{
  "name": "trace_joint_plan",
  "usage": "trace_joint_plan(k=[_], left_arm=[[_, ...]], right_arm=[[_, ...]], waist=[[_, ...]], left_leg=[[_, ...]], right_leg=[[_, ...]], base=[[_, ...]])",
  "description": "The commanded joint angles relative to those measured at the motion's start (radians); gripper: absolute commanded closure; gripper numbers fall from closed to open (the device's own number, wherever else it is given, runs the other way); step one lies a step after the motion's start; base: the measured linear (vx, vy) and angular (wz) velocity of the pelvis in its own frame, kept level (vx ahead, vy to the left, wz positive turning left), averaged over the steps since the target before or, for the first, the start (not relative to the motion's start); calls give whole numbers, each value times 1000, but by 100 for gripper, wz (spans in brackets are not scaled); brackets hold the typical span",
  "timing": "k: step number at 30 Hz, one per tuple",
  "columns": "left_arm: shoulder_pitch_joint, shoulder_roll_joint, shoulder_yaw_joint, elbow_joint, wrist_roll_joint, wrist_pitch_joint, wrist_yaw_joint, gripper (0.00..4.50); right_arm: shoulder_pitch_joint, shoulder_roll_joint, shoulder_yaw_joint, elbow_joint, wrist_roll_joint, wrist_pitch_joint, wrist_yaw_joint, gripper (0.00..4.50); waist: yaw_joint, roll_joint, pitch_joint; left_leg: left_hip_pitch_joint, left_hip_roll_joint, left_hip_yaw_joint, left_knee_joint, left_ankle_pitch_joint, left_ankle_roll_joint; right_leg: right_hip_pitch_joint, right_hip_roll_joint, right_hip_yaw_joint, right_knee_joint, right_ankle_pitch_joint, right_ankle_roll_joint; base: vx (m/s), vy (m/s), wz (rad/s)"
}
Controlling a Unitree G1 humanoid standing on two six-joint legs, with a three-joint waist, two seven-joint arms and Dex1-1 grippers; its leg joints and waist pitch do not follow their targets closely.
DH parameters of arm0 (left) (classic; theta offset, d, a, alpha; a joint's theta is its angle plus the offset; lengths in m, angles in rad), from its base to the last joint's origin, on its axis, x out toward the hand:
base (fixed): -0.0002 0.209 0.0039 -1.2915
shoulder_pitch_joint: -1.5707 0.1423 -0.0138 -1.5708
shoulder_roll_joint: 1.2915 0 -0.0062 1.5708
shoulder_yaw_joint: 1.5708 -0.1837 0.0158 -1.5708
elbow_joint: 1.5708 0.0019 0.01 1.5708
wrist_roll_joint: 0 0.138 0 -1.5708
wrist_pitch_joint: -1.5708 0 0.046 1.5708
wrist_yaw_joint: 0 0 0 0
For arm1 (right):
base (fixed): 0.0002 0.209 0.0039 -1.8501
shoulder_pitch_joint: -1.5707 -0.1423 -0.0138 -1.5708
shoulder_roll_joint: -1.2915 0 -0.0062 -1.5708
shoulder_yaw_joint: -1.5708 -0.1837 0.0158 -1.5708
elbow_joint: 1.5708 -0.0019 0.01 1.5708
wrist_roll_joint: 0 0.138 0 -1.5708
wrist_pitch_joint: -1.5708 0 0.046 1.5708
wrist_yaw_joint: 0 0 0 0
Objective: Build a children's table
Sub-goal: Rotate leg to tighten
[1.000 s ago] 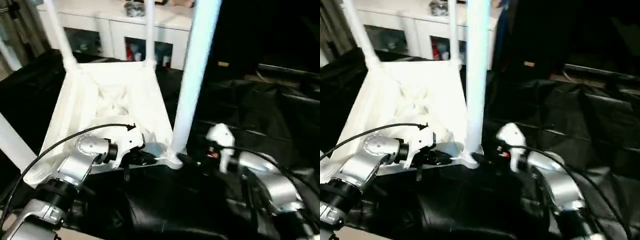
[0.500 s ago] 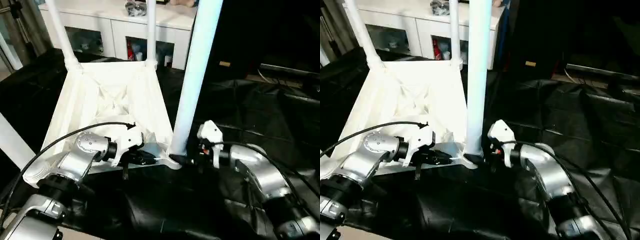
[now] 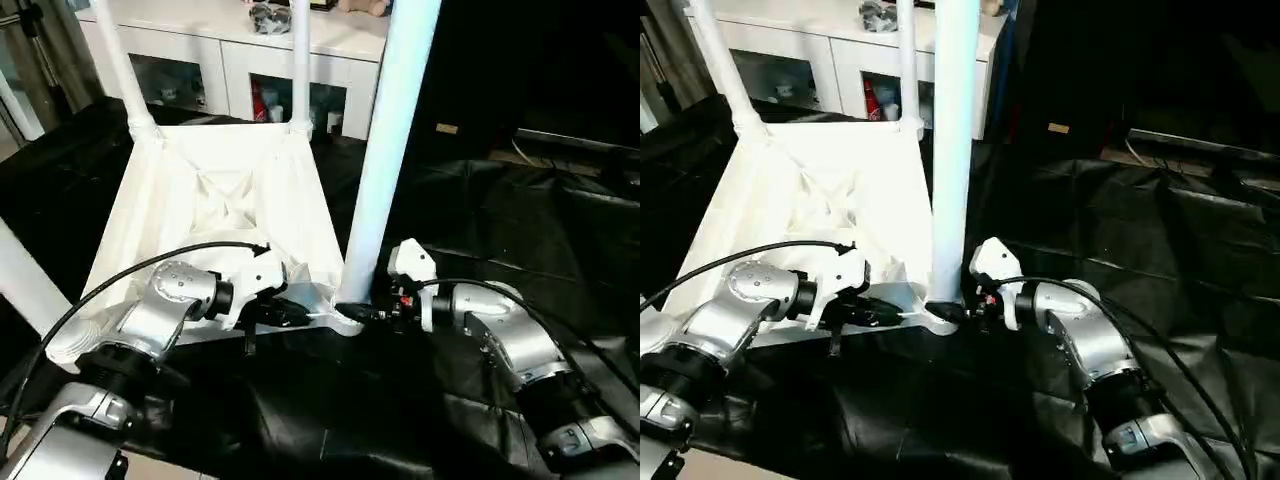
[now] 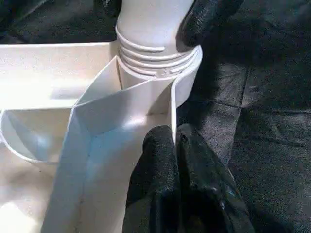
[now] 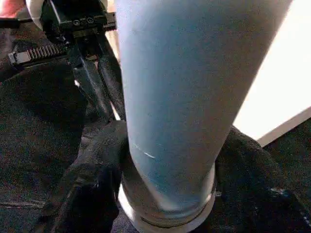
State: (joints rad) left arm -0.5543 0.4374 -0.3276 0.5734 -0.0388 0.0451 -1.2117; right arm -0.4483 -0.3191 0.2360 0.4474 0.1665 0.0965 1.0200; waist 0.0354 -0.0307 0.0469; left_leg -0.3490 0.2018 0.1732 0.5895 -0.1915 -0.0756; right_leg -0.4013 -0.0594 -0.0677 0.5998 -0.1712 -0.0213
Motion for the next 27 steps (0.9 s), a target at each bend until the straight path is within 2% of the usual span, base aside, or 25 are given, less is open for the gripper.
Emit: trace_joint_plan(k=[1, 2, 3, 5, 6, 7, 9, 10, 11, 14, 15, 16, 18, 20, 22, 23, 25, 26, 27], left_arm=[[-28, -28, 31, 51, 46, 47, 150, 450], [-29, -29, 32, 51, 46, 48, 153, 450], [-48, -70, 50, 55, 53, 85, 245, 450], [-61, -102, 57, 53, 60, 113, 306, 450], [-64, -113, 58, 52, 63, 122, 327, 450], [-65, -113, 58, 51, 63, 122, 328, 450], [-76, -147, 63, 49, 69, 145, 383, 450], [-84, -170, 66, 47, 70, 158, 411, 450], [-93, -197, 64, 44, 74, 174, 442, 450], [-98, -212, 55, 44, 85, 173, 452, 450], [-95, -213, 51, 40, 86, 166, 439, 450], [-93, -213, 48, 37, 87, 161, 430, 450], [-87, -205, 40, 31, 87, 146, 405, 450], [-75, -190, 27, 17, 88, 129, 371, 450], [-61, -168, 16, 1, 82, 103, 320, 450], [-44, -142, 5, -19, 70, 87, 256, 450], [-32, -120, -1, -32, 61, 83, 208, 450], [-26, -106, -4, -37, 55, 72, 175, 450], [-24, -103, -5, -38, 53, 72, 170, 450]], right_arm=[[-9, 34, -14, 60, -18, -19, -78, 203], [-9, 35, -15, 62, -19, -20, -80, 203], [-22, 81, -42, 126, -48, -41, -213, 216], [-27, 119, -60, 160, -64, -40, -312, 226], [-27, 132, -64, 167, -69, -38, -346, 238], [-27, 133, -64, 167, -69, -38, -348, 240], [-25, 169, -66, 173, -84, -29, -417, 244], [-23, 191, -62, 172, -92, -21, -452, 244], [-20, 220, -47, 162, -106, -9, -483, 244], [-21, 238, -28, 152, -109, -33, -448, 244], [-26, 244, -36, 157, -98, -42, -437, 244], [-29, 248, -43, 159, -88, -45, -429, 190], [-33, 248, -53, 157, -72, -39, -413, 190], [-40, 246, -64, 156, -57, -35, -401, 159], [-43, 223, -59, 144, -57, -44, -373, 147], [-44, 192, -54, 125, -53, -45, -329, 132], [-43, 164, -49, 108, -44, -39, -278, 132], [-41, 139, -43, 96, -38, -39, -232, 132], [-41, 135, -42, 94, -37, -39, -224, 132]], waist=[[3, -3, -45], [0, -3, -44], [-5, -3, -42], [-6, 0, -41], [-12, -1, -42], [-17, -1, -43], [-23, 4, -45], [-24, 4, -44], [-25, 4, -43], [-25, 1, -44], [-25, 2, -44], [-25, 1, -45], [-24, 1, -45], [-23, 1, -45], [-22, 1, -47], [-23, 0, -47], [-24, 1, -48], [-22, 3, -51], [-20, 3, -52]], left_leg=[[9, 28, -11, -73, -310, 8], [10, 27, -11, -72, -319, 4], [11, 26, -13, -71, -333, -5], [14, 24, -17, -70, -356, -13], [12, 24, -21, -73, -368, -19], [0, 24, -28, -80, -377, -18], [5, 28, -27, -83, -386, -12], [6, 28, -28, -84, -388, -12], [12, 26, -25, -82, -398, -12], [14, 22, -22, -78, -402, 2], [11, 23, -23, -80, -397, 6], [10, 23, -22, -81, -393, 8], [10, 24, -20, -81, -387, 14], [7, 25, -20, -82, -379, 15], [7, 26, -20, -82, -374, 18], [2, 27, -21, -84, -361, 19], [-4, 29, -22, -86, -345, 22], [4, 31, -15, -83, -324, 24], [5, 31, -14, -81, -313, 26]], right_leg=[[29, -82, 46, -102, -543, -111], [26, -82, 44, -104, -559, -108], [22, -84, 40, -110, -608, -95], [22, -83, 33, -117, -638, -82], [25, -83, 27, -119, -644, -73], [38, -85, 21, -120, -636, -57], [34, -85, 23, -122, -586, -74], [33, -84, 23, -121, -573, -81], [28, -83, 25, -123, -568, -89], [25, -82, 29, -125, -568, -93], [27, -83, 31, -122, -559, -95], [28, -83, 32, -122, -550, -97], [27, -83, 36, -119, -524, -110], [29, -84, 37, -116, -512, -116], [30, -85, 39, -115, -503, -119], [35, -84, 40, -111, -483, -123], [41, -85, 41, -104, -450, -133], [35, -82, 46, -100, -388, -158], [36, -81, 47, -97, -362, -169]], base=[[0, 0, 0], [0, 0, 0], [0, 0, 0], [0, 0, 0], [0, 0, 0], [0, 0, 0], [0, 0, 0], [0, 0, 0], [0, 0, 0], [0, 0, 0], [0, 0, 0], [0, 0, 0], [0, 0, 0], [0, 0, 0], [0, 0, 0], [0, 0, 0], [0, 0, 0], [0, 0, 0], [0, 0, 0]])
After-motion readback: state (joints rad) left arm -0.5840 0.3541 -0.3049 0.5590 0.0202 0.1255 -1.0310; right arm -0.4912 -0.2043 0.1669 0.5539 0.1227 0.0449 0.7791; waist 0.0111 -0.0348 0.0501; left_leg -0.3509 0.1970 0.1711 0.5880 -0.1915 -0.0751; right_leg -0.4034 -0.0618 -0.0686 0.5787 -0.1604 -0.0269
